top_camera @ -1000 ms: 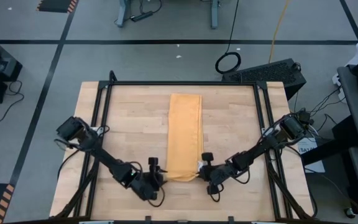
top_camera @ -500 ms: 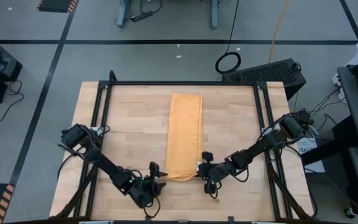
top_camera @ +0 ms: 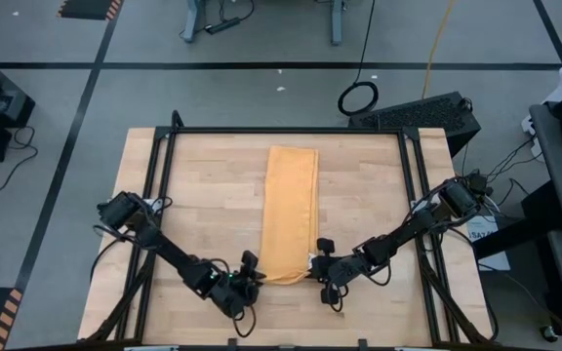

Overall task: Roll towel
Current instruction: Roll the yellow towel

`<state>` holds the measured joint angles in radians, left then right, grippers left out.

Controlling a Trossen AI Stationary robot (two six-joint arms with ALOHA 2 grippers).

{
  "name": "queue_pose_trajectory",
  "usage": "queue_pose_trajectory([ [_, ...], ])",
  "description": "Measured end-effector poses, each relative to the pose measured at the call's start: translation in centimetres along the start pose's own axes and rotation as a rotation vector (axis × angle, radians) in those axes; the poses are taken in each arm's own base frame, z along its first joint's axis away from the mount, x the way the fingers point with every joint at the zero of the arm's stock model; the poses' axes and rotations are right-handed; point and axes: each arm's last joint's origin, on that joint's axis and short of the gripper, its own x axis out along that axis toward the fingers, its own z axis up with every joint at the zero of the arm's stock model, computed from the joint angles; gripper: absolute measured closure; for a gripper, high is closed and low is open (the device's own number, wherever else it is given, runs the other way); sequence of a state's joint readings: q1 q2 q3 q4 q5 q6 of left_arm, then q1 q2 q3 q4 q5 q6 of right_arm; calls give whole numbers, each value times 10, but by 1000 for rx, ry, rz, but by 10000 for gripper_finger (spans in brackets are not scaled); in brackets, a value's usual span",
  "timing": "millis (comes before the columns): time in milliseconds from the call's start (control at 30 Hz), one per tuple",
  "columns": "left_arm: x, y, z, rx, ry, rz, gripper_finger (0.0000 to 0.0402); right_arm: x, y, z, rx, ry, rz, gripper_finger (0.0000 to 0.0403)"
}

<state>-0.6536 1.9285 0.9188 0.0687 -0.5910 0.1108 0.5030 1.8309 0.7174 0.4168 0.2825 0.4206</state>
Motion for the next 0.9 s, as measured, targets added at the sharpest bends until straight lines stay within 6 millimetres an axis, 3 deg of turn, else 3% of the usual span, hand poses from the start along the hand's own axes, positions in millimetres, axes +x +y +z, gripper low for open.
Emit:
queue_pose_trajectory([
  [67, 1, 1, 0, -6, -5, -10, 368, 0, 0, 0, 9, 2, 0, 401],
  [133, -1, 2, 1, -24, -2, -10, 386, -1, 1, 0, 21, 1, 4, 401],
  [600, -42, 19, 34, -507, -180, -250, 386, -20, 30, 7, 173, 6, 243, 399],
  [733, -39, 25, 35, -474, -196, -278, 380, -21, 32, 4, 204, 32, 238, 398],
  [900, -17, 40, 27, -525, -137, -373, 384, -22, 29, -2, 342, 49, 207, 398],
])
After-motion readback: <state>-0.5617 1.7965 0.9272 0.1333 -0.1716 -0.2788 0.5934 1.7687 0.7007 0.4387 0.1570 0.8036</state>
